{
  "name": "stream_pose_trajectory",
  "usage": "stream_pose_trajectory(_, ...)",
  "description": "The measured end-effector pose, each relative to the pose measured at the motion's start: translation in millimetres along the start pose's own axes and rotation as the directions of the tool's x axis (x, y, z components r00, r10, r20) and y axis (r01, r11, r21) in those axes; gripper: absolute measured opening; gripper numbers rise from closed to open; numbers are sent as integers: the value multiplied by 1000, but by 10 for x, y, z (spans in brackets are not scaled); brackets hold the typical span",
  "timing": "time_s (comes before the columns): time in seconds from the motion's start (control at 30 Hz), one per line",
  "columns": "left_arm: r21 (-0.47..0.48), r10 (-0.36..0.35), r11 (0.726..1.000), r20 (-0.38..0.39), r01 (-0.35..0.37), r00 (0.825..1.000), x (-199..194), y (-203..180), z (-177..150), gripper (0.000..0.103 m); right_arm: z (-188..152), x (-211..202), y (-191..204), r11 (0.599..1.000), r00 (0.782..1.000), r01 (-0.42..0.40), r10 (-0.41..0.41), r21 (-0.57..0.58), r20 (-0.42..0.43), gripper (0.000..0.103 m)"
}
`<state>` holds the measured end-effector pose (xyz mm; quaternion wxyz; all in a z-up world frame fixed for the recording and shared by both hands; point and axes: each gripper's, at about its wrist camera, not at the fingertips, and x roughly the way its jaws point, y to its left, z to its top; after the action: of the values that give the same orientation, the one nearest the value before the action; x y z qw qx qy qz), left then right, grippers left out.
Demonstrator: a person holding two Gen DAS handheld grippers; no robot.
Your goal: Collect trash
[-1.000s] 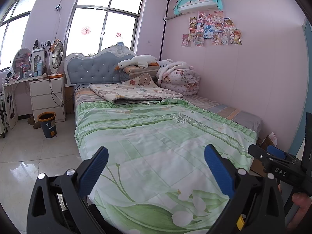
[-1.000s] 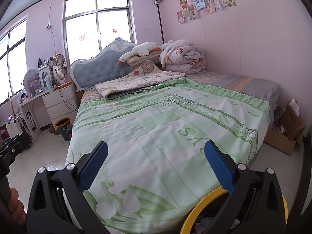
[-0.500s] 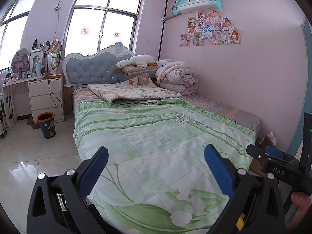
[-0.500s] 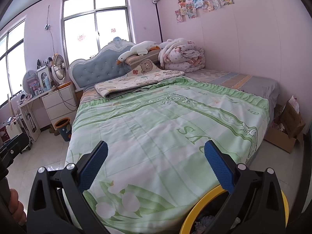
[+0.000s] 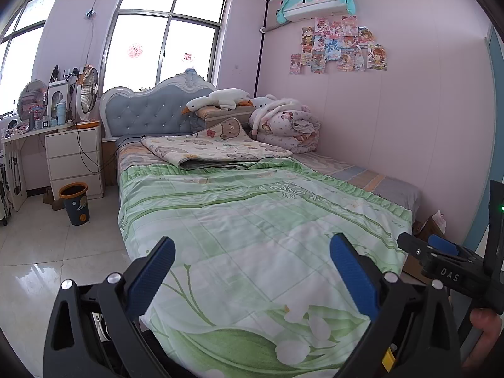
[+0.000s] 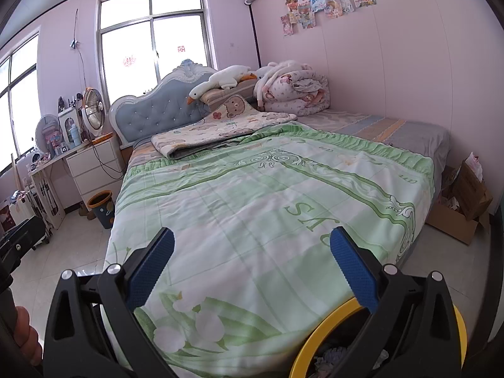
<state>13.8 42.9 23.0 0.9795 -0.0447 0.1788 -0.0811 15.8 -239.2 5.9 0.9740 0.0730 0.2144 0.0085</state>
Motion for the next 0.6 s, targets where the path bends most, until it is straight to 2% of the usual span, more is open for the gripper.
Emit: stream_pose_trajectory(0.6, 2, -3, 1000, -3, 3, 1000, 6, -25, -10, 95, -2, 8, -19, 1000, 1000, 1, -1, 4, -1, 95)
